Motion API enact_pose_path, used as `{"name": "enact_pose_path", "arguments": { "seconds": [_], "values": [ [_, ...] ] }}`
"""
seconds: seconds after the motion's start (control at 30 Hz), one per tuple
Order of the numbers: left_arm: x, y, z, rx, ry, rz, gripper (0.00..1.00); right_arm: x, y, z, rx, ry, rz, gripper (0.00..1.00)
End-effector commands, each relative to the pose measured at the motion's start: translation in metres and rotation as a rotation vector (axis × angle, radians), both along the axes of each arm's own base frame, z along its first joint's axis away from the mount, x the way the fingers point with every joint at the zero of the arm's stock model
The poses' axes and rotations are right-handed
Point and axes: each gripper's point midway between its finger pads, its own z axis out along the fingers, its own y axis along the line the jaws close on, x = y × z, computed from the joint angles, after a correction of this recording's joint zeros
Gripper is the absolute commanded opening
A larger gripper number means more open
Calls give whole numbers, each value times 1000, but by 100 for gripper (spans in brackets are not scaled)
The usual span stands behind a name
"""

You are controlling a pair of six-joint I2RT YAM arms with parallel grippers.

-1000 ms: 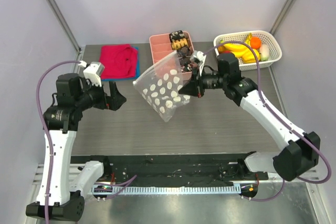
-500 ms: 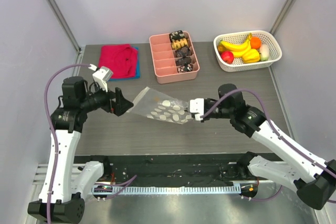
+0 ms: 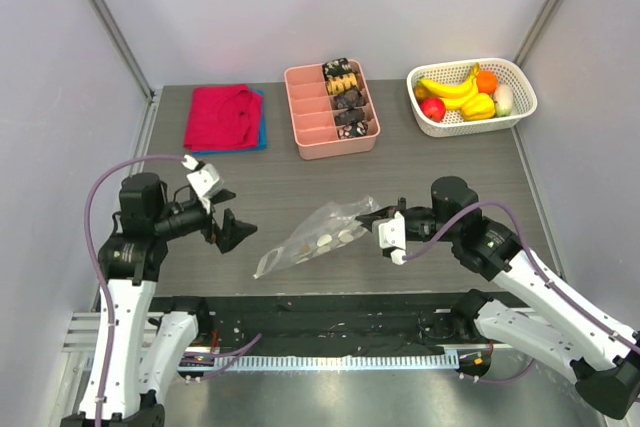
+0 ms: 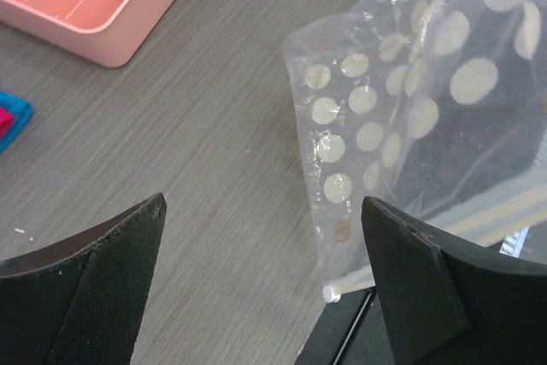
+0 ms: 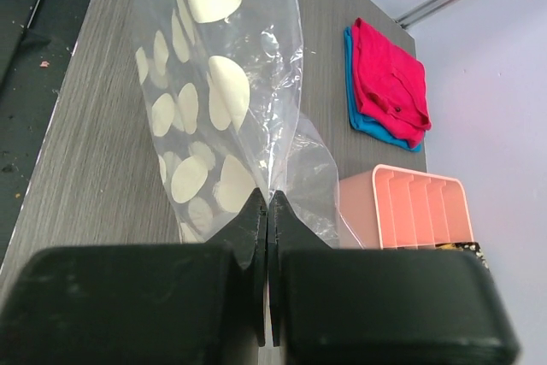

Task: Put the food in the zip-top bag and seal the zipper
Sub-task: Open the zipper of the food storage bag at the center of the board.

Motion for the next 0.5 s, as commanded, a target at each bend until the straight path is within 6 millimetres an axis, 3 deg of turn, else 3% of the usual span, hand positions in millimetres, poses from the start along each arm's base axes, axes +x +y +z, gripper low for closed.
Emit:
{"name": "enact_pose_path", "arguments": {
  "seconds": [0.0, 0.27, 0.47],
  "values": [
    [-23, -4, -1, 44, -80, -121, 93, 0, 8, 21, 71, -10, 15, 1],
    [-62, 3, -34, 162, -73, -216, 91, 7, 15, 36, 127, 36, -13, 1],
    [-61, 2, -40, 161, -80, -226, 82, 8, 17, 43, 138, 33, -8, 1]
  ]
}}
